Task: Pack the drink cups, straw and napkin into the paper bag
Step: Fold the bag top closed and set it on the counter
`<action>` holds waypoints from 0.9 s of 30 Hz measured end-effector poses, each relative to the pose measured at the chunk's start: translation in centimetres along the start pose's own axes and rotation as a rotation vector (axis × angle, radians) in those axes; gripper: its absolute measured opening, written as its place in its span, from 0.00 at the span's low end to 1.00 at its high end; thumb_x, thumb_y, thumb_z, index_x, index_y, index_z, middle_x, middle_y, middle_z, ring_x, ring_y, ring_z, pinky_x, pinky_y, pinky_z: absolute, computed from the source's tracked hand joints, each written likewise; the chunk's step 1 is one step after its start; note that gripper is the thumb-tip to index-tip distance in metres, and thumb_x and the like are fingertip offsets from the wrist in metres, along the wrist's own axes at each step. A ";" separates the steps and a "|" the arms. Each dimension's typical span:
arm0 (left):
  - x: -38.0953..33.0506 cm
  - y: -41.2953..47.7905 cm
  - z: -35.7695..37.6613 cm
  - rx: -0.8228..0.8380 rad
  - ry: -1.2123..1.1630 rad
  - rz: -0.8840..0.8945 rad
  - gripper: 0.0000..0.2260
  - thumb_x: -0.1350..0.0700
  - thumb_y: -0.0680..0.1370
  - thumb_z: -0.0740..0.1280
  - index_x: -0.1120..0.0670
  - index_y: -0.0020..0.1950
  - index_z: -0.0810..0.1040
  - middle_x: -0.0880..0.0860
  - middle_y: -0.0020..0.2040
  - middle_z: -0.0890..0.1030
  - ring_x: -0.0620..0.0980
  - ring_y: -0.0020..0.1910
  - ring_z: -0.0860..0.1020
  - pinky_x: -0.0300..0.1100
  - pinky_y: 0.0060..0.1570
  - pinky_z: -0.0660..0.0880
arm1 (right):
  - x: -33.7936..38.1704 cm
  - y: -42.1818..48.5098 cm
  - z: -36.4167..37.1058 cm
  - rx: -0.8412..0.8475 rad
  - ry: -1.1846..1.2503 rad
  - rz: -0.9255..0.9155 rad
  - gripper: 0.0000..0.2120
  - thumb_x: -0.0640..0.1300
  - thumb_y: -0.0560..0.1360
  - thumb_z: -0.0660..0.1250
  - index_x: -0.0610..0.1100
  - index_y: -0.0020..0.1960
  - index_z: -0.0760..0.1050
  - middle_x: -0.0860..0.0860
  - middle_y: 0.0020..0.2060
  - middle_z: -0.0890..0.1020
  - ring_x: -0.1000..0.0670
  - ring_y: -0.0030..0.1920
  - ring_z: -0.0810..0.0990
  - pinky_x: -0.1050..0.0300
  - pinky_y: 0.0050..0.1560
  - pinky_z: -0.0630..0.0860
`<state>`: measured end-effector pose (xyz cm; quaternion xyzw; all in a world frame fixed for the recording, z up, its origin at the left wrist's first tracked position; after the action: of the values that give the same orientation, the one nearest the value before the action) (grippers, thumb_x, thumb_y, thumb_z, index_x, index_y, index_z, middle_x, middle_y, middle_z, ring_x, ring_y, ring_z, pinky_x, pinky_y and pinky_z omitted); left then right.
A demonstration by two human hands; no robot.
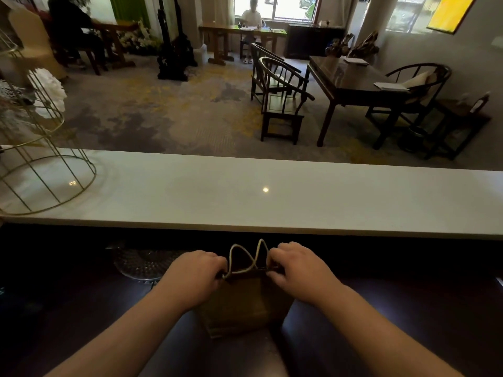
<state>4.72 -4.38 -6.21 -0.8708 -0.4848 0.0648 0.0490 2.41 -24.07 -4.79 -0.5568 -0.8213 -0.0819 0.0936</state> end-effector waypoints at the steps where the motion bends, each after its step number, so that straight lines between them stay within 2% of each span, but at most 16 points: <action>1: 0.2 0.4 0.1 -0.016 0.011 -0.014 0.09 0.47 0.78 0.67 0.45 0.58 0.80 0.47 0.57 0.84 0.52 0.59 0.81 0.49 0.55 0.79 | 0.5 0.5 0.4 0.045 -0.021 -0.005 0.09 0.56 0.75 0.68 0.54 0.53 0.75 0.56 0.47 0.77 0.53 0.51 0.74 0.56 0.52 0.74; 5: 0.3 1.7 1.3 0.001 0.050 -0.017 0.08 0.52 0.79 0.66 0.46 0.55 0.81 0.47 0.55 0.84 0.52 0.57 0.81 0.50 0.54 0.81 | 1.4 2.3 2.2 0.222 -0.013 0.056 0.07 0.48 0.74 0.69 0.53 0.52 0.77 0.53 0.49 0.77 0.48 0.53 0.78 0.50 0.51 0.78; 7: 0.7 2.2 1.6 0.047 0.073 -0.027 0.09 0.49 0.79 0.67 0.46 0.57 0.82 0.49 0.56 0.84 0.53 0.58 0.82 0.51 0.55 0.80 | 0.5 3.1 2.6 0.289 0.016 0.138 0.06 0.50 0.75 0.71 0.53 0.52 0.79 0.54 0.44 0.77 0.48 0.50 0.79 0.51 0.48 0.79; 10: 1.8 2.8 1.6 0.107 0.031 -0.095 0.15 0.42 0.79 0.70 0.47 0.62 0.82 0.49 0.59 0.84 0.53 0.61 0.81 0.50 0.57 0.79 | -0.8 3.9 2.5 0.384 0.129 0.243 0.05 0.54 0.76 0.73 0.55 0.49 0.81 0.58 0.37 0.75 0.51 0.45 0.77 0.55 0.45 0.74; 12: 2.0 2.9 1.5 0.104 0.000 -0.099 0.15 0.42 0.79 0.70 0.47 0.61 0.82 0.49 0.59 0.84 0.52 0.60 0.81 0.49 0.55 0.79 | -0.5 4.2 2.5 0.416 0.099 0.204 0.04 0.53 0.76 0.73 0.55 0.48 0.80 0.57 0.38 0.76 0.51 0.46 0.78 0.54 0.45 0.75; 13: 1.9 2.8 1.4 0.082 -0.005 -0.085 0.13 0.42 0.79 0.71 0.47 0.59 0.82 0.48 0.58 0.84 0.52 0.59 0.81 0.49 0.54 0.79 | -0.1 4.2 2.5 0.420 0.064 0.175 0.05 0.52 0.77 0.72 0.54 0.51 0.80 0.57 0.41 0.77 0.50 0.48 0.79 0.53 0.46 0.77; 15: 1.6 2.5 1.1 -0.016 -0.014 -0.033 0.09 0.45 0.78 0.70 0.46 0.55 0.81 0.47 0.55 0.83 0.51 0.57 0.81 0.49 0.51 0.79 | 0.8 4.1 2.4 0.382 -0.017 0.083 0.09 0.48 0.76 0.70 0.55 0.56 0.77 0.54 0.47 0.79 0.48 0.51 0.80 0.50 0.49 0.80; 17: 1.4 2.0 0.9 -0.132 -0.006 0.022 0.06 0.49 0.76 0.70 0.45 0.52 0.79 0.46 0.51 0.82 0.50 0.53 0.81 0.47 0.45 0.79 | 1.6 3.7 2.4 0.313 -0.056 -0.016 0.10 0.45 0.75 0.68 0.54 0.54 0.73 0.52 0.49 0.79 0.46 0.50 0.80 0.49 0.47 0.80; 19: 0.9 1.5 1.1 -0.182 0.042 0.081 0.10 0.51 0.70 0.75 0.44 0.48 0.77 0.46 0.44 0.80 0.49 0.44 0.82 0.43 0.34 0.72 | 2.3 3.1 2.6 0.256 -0.109 -0.121 0.10 0.44 0.75 0.67 0.52 0.53 0.71 0.51 0.49 0.78 0.46 0.48 0.80 0.49 0.45 0.78; 21: 0.6 0.9 1.5 -0.208 0.066 0.128 0.15 0.53 0.64 0.78 0.45 0.44 0.76 0.45 0.39 0.78 0.48 0.38 0.80 0.40 0.29 0.65 | 2.8 2.6 3.0 0.192 -0.179 -0.215 0.09 0.45 0.76 0.66 0.50 0.56 0.72 0.49 0.49 0.79 0.45 0.48 0.80 0.48 0.44 0.78; 22: 0.5 0.7 1.8 -0.225 0.064 0.144 0.16 0.53 0.63 0.78 0.45 0.44 0.75 0.45 0.39 0.78 0.48 0.37 0.79 0.40 0.29 0.65 | 3.1 2.2 3.2 0.171 -0.206 -0.248 0.09 0.46 0.76 0.65 0.50 0.57 0.72 0.49 0.49 0.79 0.44 0.48 0.81 0.47 0.43 0.78; 24: 0.3 0.4 2.3 -0.207 0.005 0.165 0.14 0.50 0.66 0.75 0.45 0.46 0.74 0.46 0.43 0.77 0.49 0.41 0.78 0.41 0.34 0.70 | 3.2 1.6 4.0 0.163 -0.247 -0.285 0.10 0.45 0.77 0.64 0.49 0.58 0.73 0.48 0.49 0.79 0.43 0.48 0.80 0.47 0.42 0.78; 25: 0.4 0.2 2.5 -0.158 -0.028 0.155 0.12 0.45 0.69 0.72 0.45 0.48 0.74 0.46 0.47 0.77 0.49 0.46 0.76 0.43 0.40 0.73 | 3.3 1.3 4.3 0.160 -0.256 -0.293 0.09 0.45 0.78 0.65 0.48 0.58 0.73 0.48 0.50 0.79 0.44 0.48 0.80 0.47 0.42 0.77; 27: 0.8 -0.2 3.2 -0.025 -0.069 0.121 0.20 0.31 0.70 0.65 0.45 0.50 0.75 0.45 0.53 0.75 0.49 0.52 0.73 0.46 0.51 0.75 | 3.2 1.0 4.6 0.154 -0.258 -0.298 0.10 0.46 0.78 0.66 0.49 0.58 0.74 0.48 0.50 0.79 0.45 0.48 0.79 0.48 0.44 0.78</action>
<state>4.46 -3.49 -9.36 -0.8963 -0.4335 0.0918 0.0173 1.87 -19.69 -8.43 -0.4264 -0.9035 0.0401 0.0166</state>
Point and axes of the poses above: each hand's wrist, its own y-axis towards the middle knuckle, its own z-axis out of the palm, x = y × z, the point moved 7 cm from there along y, towards the middle knuckle
